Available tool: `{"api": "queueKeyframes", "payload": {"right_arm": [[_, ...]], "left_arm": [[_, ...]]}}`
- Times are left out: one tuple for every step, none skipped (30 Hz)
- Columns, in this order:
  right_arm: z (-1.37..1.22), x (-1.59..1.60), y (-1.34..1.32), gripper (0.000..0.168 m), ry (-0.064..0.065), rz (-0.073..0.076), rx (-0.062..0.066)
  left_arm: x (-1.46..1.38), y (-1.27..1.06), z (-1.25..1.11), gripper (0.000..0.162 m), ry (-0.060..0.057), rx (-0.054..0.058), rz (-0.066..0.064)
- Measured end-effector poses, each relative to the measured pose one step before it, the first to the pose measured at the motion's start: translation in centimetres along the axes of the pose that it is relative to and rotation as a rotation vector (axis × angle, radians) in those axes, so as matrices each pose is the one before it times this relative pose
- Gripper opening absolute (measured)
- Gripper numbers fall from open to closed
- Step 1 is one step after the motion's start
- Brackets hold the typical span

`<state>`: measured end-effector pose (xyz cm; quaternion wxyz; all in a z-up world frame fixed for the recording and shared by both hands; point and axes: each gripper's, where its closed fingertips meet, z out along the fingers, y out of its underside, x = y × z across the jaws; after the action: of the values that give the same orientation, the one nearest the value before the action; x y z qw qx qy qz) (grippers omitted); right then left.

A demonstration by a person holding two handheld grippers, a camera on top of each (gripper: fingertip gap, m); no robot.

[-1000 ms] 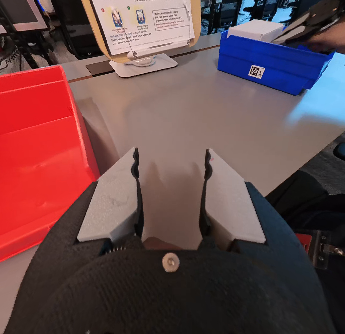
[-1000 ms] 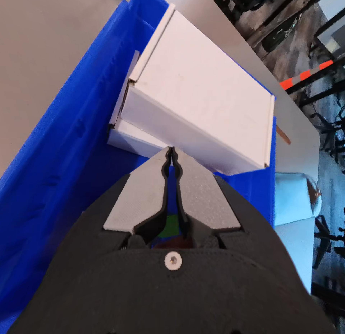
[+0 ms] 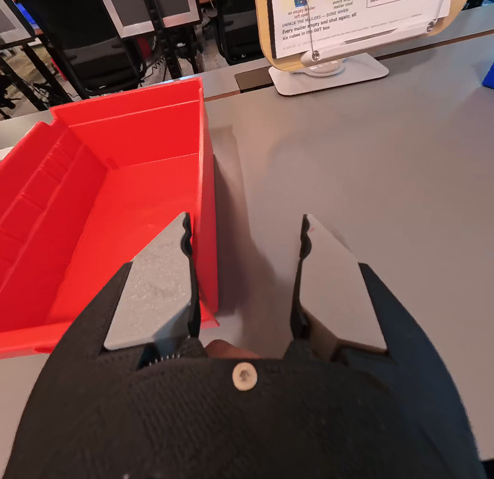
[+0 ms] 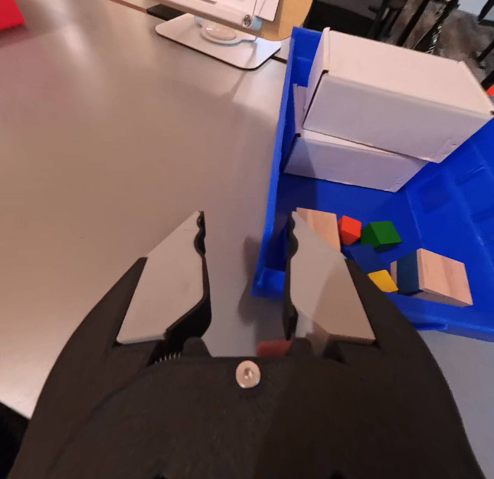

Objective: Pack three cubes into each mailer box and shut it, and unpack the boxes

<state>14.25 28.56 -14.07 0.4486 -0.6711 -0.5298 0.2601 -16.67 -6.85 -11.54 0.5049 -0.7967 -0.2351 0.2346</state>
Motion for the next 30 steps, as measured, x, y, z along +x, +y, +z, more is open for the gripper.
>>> {"api": "queueKeyframes", "payload": {"right_arm": [[0.061,0.332,-0.119,0.053,0.0154,-0.0018,0.0086],[0.134,0.241,0.002,0.052,0.0092,0.0041,0.0029],[0.207,0.040,0.108,0.055,-0.0009,0.0078,-0.0037],[0.248,-0.055,0.167,0.058,-0.0039,0.0069,-0.0081],[0.235,0.010,0.153,0.062,0.0036,0.0028,-0.0083],[0.130,0.165,-0.055,0.063,0.0190,-0.0043,0.0022],[0.055,0.112,-0.234,0.061,0.0198,-0.0102,0.0105],[0.050,0.033,-0.216,0.057,0.0149,-0.0108,0.0084],[0.091,0.064,-0.069,0.051,0.0163,-0.0130,-0.0017],[0.154,0.267,0.131,0.042,0.0280,-0.0192,-0.0130],[0.165,0.554,0.171,0.035,0.0452,-0.0272,-0.0131],[0.177,0.555,0.122,0.027,0.0456,-0.0306,-0.0080],[0.109,0.297,0.000,0.017,0.0308,-0.0331,-0.0003],[0.031,-0.196,-0.150,0.010,0.0013,-0.0351,0.0045],[0.063,-0.296,-0.094,0.009,-0.0074,-0.0141,-0.0033],[0.045,-0.364,-0.203,0.006,-0.0143,0.0045,-0.0030],[0.033,-0.444,-0.213,0.006,-0.0188,0.0184,-0.0065],[0.014,-0.552,-0.214,0.006,-0.0204,0.0176,-0.0079],[-0.065,-0.692,-0.227,0.006,-0.0223,0.0206,-0.0069],[-0.100,-0.870,-0.251,0.006,-0.0239,0.0187,-0.0039],[-0.129,-0.983,-0.274,0.007,-0.0186,0.0045,0.0001],[-0.110,-1.034,-0.303,0.007,-0.0116,0.0037,0.0020],[-0.089,-1.160,-0.300,0.007,-0.0077,-0.0004,0.0012],[-0.063,-1.291,-0.339,0.006,-0.0041,-0.0022,0.0020],[-0.067,-1.390,-0.402,0.006,-0.0005,0.0005,0.0036],[-0.053,-1.559,-0.470,0.006,-0.0025,0.0001,0.0055],[-0.004,-1.747,-0.542,0.006,-0.0090,-0.0014,0.0046],[0.046,-1.865,-0.662,0.007,-0.0131,0.0054,0.0080],[0.119,-2.065,-0.704,0.010,-0.0244,0.0110,0.0077],[0.208,-2.175,-0.725,0.013,-0.0292,0.0083,0.0089]], "left_arm": [[-0.085,0.192,0.151,0.080,-0.0049,-0.0044,0.0031],[-0.080,0.178,0.169,0.079,-0.0056,-0.0024,0.0065],[-0.188,0.104,0.178,0.080,-0.0132,0.0005,0.0105],[-0.181,0.184,0.235,0.078,-0.0117,-0.0072,0.0135],[-0.270,0.258,0.264,0.076,-0.0149,-0.0135,0.0129],[-0.439,0.213,0.279,0.074,-0.0238,-0.0092,0.0105],[-0.637,0.180,0.224,0.069,-0.0344,-0.0047,0.0094],[-0.838,0.250,0.180,0.056,-0.0442,-0.0076,0.0085],[-0.687,0.322,0.129,0.042,-0.0316,-0.0103,0.0123],[-0.543,0.355,0.060,0.033,-0.0204,-0.0122,0.0110],[-0.429,0.385,-0.011,0.027,-0.0128,-0.0138,0.0146],[-0.154,0.291,-0.075,0.026,0.0039,-0.0051,0.0197],[0.101,0.151,-0.145,0.017,0.0152,0.0052,0.0052],[0.064,0.246,-0.125,0.013,0.0090,-0.0024,0.0020],[0.206,0.114,-0.080,0.010,0.0209,0.0046,0.0106],[0.281,-0.041,-0.120,0.005,0.0314,0.0010,0.0030],[0.116,-0.129,-0.169,0.004,0.0173,-0.0005,-0.0069],[-0.162,-0.271,-0.306,0.003,-0.0121,0.0078,0.0042],[-0.188,-0.242,-0.359,0.003,-0.0154,0.0057,0.0153],[-0.103,-0.337,-0.374,0.003,-0.0086,0.0117,0.0199],[-0.092,-0.502,-0.416,0.003,-0.0069,0.0224,0.0288],[-0.115,-0.641,-0.481,0.003,-0.0080,0.0252,0.0325],[-0.166,-0.855,-0.558,0.003,-0.0087,0.0284,0.0192],[-0.212,-1.038,-0.620,0.003,-0.0078,0.0291,-0.0002],[-0.307,-1.137,-0.633,0.003,-0.0101,0.0317,-0.0093],[-0.335,-1.058,-0.596,0.003,-0.0074,0.0267,-0.0115],[-0.368,-0.915,-0.533,0.004,-0.0082,0.0217,-0.0085],[-0.361,-0.786,-0.484,0.004,-0.0096,0.0200,-0.0083],[-0.304,-0.624,-0.448,0.003,-0.0082,0.0169,-0.0092],[-0.285,-0.439,-0.420,0.003,-0.0091,0.0126,-0.0037]]}}
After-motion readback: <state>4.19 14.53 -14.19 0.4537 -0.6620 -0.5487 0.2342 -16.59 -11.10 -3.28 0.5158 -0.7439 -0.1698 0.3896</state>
